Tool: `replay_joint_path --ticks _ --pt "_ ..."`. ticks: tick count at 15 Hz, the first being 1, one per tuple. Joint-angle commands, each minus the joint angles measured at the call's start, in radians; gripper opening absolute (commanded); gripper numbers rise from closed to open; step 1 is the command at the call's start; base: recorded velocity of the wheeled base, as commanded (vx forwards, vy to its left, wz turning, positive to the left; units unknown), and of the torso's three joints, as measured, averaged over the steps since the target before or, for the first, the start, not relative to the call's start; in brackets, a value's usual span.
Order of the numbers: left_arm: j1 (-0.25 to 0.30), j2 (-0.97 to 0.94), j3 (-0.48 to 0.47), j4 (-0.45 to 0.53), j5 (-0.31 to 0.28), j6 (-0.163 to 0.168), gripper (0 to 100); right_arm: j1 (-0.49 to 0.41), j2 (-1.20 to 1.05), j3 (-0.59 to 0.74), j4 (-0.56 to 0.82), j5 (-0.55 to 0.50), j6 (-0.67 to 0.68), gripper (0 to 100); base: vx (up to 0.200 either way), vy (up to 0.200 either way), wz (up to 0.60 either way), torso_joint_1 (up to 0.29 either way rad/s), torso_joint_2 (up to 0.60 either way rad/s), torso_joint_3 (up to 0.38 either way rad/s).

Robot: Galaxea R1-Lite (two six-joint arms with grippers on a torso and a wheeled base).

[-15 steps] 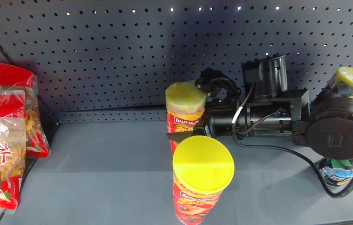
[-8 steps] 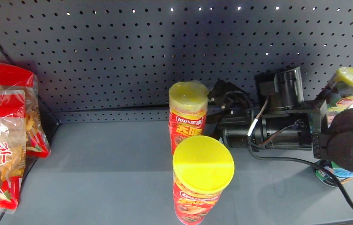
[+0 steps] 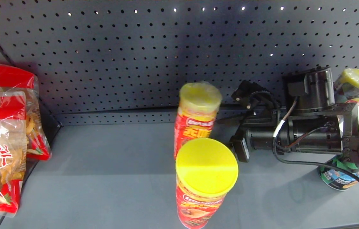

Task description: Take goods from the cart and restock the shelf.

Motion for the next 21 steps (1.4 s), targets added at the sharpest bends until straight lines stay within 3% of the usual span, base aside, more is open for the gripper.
replay_joint_path --ticks 1,21 --pt "0.000 0.002 0.000 0.000 0.001 0.000 100 0.008 0.005 -0.005 -0.002 0.001 0.000 100 0.000 0.000 0.00 0.000 0.00 0.000" --pt "0.000 0.002 0.000 0.000 0.001 0.000 100 0.042 0.049 -0.046 -0.002 0.003 0.002 100 0.000 0.000 0.00 0.000 0.00 0.000"
